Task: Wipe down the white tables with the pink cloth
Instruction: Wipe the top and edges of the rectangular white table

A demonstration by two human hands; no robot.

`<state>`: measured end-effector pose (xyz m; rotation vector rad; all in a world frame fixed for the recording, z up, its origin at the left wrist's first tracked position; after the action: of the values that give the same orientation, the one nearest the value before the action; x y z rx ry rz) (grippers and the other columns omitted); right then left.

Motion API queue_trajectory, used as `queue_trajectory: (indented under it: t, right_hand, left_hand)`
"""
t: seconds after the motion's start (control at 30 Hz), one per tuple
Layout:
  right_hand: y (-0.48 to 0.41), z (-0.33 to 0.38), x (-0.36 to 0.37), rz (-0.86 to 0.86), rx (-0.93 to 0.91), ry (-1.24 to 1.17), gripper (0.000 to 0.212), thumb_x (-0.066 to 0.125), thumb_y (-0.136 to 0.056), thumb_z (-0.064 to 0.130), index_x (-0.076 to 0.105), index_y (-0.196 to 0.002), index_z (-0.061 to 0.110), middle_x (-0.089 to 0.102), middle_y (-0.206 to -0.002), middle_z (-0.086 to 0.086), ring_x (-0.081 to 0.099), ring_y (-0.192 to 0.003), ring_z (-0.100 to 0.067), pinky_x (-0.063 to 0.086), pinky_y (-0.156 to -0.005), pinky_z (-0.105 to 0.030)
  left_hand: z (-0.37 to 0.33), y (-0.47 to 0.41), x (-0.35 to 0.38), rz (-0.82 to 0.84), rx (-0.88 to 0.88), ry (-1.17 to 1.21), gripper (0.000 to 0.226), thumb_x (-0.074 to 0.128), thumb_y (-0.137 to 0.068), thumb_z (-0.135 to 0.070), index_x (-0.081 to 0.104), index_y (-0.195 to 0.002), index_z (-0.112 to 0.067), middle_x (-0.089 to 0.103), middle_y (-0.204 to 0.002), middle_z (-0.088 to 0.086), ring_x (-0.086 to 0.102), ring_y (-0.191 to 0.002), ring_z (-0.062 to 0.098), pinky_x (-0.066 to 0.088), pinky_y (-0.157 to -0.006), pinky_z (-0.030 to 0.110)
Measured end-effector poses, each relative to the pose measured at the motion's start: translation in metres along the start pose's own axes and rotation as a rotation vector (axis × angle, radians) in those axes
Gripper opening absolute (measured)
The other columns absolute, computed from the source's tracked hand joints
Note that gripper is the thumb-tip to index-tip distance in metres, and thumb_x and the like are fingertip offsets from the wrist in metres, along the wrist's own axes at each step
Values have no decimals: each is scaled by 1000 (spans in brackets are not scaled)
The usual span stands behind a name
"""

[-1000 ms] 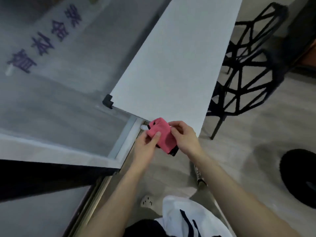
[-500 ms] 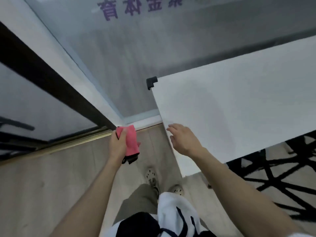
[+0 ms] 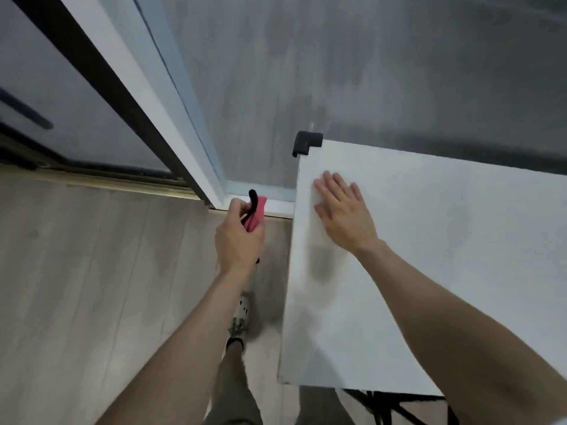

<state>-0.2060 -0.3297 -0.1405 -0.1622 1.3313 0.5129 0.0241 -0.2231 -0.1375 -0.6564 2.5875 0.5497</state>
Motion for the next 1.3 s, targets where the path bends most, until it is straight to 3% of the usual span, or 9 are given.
queue_trajectory:
  t: [0.13, 0.2, 0.33, 0.4, 0.53, 0.63, 0.8, 0.97, 1.3]
  right_hand:
    - [4, -17, 25, -165, -90, 32, 59, 31, -118, 39, 16, -174, 26, 5, -183, 6, -1, -169, -14, 9, -137, -53]
    - [-1, -20, 31, -197, -115, 48, 60, 28, -118, 40, 14, -174, 25, 4, -183, 5, 0, -169, -15, 12, -136, -54]
    - [1, -22, 34, -256, -89, -14, 64, 37, -114, 37, 23, -173, 18, 12, -182, 1, 6, -169, -16, 14, -136, -54]
    - [0, -19, 33, -257, -81, -24, 65, 41, -112, 35, 24, -172, 16, 13, -182, 1, 6, -169, -16, 14, -136, -54]
    - [1, -19, 31, -239, -72, -10, 66, 41, -112, 36, 24, -172, 16, 12, -182, 0, 6, -169, -16, 15, -136, -54]
    - [2, -19, 30, -246, -72, -8, 65, 41, -112, 37, 26, -172, 15, 15, -182, 0, 8, -169, -16, 17, -136, -55]
    - [1, -18, 29, -259, -76, -20, 64, 40, -112, 36, 29, -171, 14, 19, -181, -2, 11, -169, -17, 18, -135, -56]
    - [1, -17, 29, -276, -76, -27, 64, 41, -111, 35, 31, -170, 13, 21, -180, -3, 12, -168, -17, 19, -135, -57]
    - [0, -17, 29, -305, -87, -17, 62, 42, -111, 32, 33, -169, 12, 24, -180, -3, 15, -168, -18, 21, -134, -56]
  left_hand:
    - [-16, -16, 45, -56, -22, -46, 23, 79, -94, -25, 57, -102, -29, 72, -84, -13, 72, -77, 15, 57, -69, 37]
    - [-22, -14, 63, 45, -62, 117, 23, 82, -94, -32, 60, -102, -29, 73, -86, -15, 70, -77, 2, 52, -69, 27]
    - [-8, 0, 66, 203, -167, 399, 24, 66, -103, -53, 66, -102, -28, 70, -83, -3, 63, -71, 18, 46, -60, 32]
    - [2, 0, 61, 222, -125, 359, 14, 68, -101, -49, 68, -104, -35, 76, -96, -9, 72, -85, 13, 55, -68, 28]
    - [-2, -4, 84, 190, 60, 90, 38, 70, -105, -43, 47, -133, -32, 65, -123, -17, 68, -104, 3, 52, -80, 13]
    - [-18, -26, 105, 158, 159, 70, 49, 59, -112, -38, 37, -153, -23, 60, -143, -5, 66, -121, 14, 61, -96, 34]
    - [-23, -25, 106, 81, 251, 53, 54, 50, -116, -39, 43, -168, -26, 40, -175, -7, 40, -158, 4, 41, -125, 25]
    - [-12, -5, 99, 133, 334, 11, 51, 44, -119, -32, 40, -169, -25, 29, -179, -10, 31, -146, -24, 37, -112, 4]
    - [-18, -3, 97, 159, 296, 31, 52, 38, -120, -39, 34, -171, -35, 33, -177, -15, 43, -152, -5, 45, -114, 16]
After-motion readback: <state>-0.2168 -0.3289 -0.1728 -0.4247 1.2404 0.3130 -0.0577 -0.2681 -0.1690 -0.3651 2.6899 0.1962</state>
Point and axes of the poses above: each hand's wrist, its own y-axis away from the middle knuckle, its own x-axis out of the palm, z = x × y, the point moved 2 cm from there along -y, towards the middle knuckle
